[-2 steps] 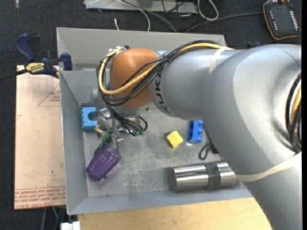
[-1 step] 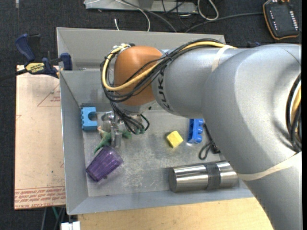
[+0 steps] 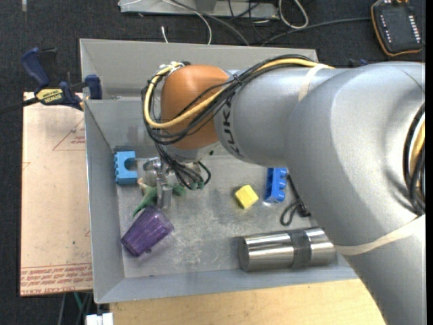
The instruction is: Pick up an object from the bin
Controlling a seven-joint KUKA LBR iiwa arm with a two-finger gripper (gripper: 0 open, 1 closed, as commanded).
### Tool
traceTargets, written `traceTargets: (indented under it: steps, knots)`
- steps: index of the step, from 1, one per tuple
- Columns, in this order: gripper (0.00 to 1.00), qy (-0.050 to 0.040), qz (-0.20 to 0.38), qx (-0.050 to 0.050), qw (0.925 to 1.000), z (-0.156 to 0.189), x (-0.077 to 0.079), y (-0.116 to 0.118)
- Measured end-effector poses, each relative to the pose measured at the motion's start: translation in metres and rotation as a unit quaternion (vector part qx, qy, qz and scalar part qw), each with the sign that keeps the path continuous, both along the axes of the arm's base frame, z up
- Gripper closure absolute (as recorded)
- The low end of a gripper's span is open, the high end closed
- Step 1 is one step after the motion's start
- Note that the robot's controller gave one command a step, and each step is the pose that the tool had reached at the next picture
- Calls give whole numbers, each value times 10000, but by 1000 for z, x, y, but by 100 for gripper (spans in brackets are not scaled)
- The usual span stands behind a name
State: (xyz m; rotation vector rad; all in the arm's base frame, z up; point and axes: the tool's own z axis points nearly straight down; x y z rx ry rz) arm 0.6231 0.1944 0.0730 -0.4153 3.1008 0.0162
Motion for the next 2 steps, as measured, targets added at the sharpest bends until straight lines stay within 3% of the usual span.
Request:
traceTargets:
  steps: [1,2]
  knots:
    - [100,42,2,-18,10000,25,-3,-1]
    - [100,-4,-1,-7,10000,55,0,0]
